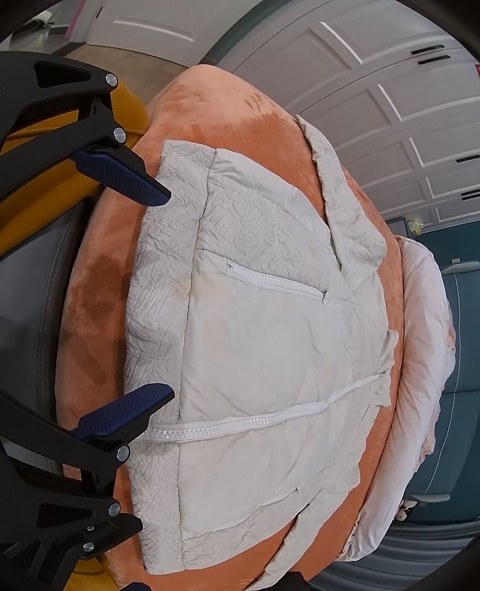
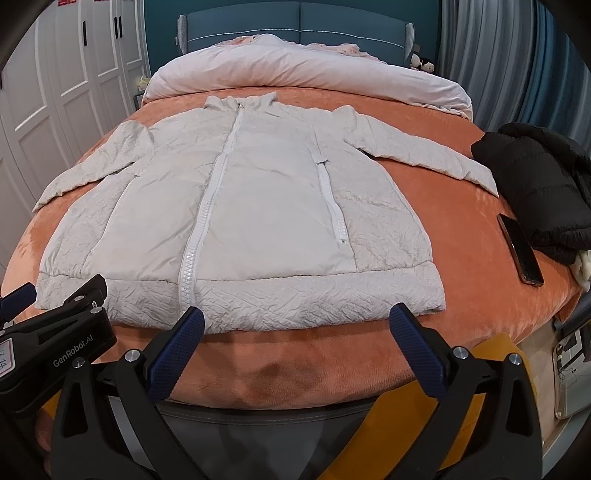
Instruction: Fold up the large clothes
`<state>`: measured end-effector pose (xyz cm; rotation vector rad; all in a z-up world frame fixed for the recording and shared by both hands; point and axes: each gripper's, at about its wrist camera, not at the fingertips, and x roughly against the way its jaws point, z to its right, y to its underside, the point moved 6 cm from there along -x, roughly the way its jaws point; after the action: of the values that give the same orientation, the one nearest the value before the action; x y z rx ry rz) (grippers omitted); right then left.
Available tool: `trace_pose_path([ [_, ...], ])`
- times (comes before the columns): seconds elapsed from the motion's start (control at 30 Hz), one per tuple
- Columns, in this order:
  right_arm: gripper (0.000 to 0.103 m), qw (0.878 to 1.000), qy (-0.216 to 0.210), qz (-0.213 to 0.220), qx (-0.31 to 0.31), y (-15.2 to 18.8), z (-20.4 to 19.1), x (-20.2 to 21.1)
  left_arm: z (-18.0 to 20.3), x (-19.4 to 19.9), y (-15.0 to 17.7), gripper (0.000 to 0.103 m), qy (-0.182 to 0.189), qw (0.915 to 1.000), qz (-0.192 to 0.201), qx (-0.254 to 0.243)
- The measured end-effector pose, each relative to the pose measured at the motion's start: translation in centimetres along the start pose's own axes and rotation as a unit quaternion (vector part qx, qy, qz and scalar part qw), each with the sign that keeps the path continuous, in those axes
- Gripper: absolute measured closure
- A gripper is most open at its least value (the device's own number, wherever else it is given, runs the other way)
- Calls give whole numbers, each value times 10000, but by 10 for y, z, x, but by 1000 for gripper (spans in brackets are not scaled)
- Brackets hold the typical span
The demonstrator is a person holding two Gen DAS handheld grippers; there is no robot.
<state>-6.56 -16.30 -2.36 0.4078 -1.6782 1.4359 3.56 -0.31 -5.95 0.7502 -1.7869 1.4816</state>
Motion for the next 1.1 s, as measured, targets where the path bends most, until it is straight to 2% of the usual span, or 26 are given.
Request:
trace_pose_path([
  [1.1, 5, 9996, -77, -256, -73, 2, 4, -19, 9, -15, 0, 10, -14, 9999, -164, -40],
])
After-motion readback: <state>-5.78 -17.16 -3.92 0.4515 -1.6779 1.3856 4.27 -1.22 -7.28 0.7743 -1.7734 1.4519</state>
